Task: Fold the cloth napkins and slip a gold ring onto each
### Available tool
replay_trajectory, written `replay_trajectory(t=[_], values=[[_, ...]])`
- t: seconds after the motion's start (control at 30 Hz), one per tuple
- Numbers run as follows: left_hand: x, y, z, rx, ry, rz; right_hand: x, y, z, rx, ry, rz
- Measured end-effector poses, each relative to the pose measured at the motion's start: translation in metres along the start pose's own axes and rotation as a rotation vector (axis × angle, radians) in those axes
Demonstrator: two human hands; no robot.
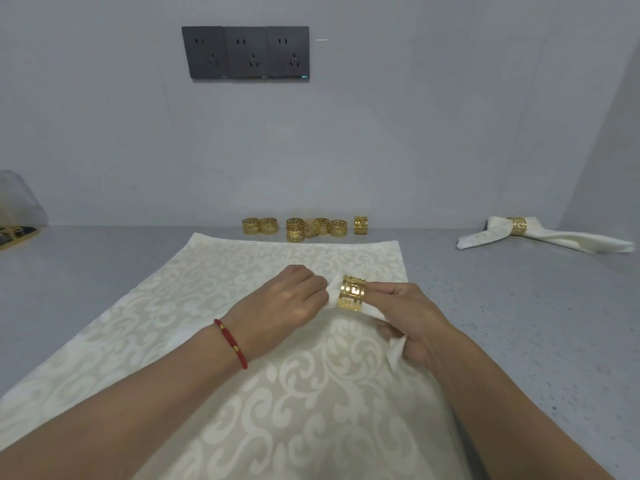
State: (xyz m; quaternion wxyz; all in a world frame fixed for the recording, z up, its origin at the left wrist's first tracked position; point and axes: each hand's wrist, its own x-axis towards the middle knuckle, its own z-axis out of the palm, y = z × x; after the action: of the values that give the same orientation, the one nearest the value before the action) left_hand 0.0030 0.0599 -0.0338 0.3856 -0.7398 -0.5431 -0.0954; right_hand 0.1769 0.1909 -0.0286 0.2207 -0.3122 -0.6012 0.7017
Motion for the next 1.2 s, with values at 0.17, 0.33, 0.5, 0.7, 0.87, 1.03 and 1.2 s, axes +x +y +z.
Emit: replay_trajectory(t=[0.17,0.33,0.5,0.7,0.87,1.03,1.2], values=[[0.001,0.003,-0.005,-0.026,-0.015,-0.033,0.001,0.002,-0.001,-0.086,-0.021,-0.032],[0.006,0.005,-0.012,-0.132,-0.090,-0.130,-0.001,0.003,0.003,-0.073,0.007,-0.081],[0.017,0.010,-0.022,-0.453,-0.232,-0.480,-0.006,-0.001,0.006,-0.089,0.002,-0.207],[0.048,-0.011,-0.038,-0.823,-0.501,-0.578,-0.012,0.000,0.005,-0.120,-0.072,-0.269],[0.036,-0.018,-0.039,-1.068,-0.358,-0.767,-0.011,-0.005,0.006,-0.040,-0.046,-0.217],[0.017,-0.021,-0.040,-1.088,-0.278,-0.850,-0.014,-0.009,-0.002,0.015,-0.001,-0.272],[0.019,-0.021,-0.046,-0.948,-0.214,-0.846,-0.021,-0.012,0.001,-1.106,0.104,-0.648]])
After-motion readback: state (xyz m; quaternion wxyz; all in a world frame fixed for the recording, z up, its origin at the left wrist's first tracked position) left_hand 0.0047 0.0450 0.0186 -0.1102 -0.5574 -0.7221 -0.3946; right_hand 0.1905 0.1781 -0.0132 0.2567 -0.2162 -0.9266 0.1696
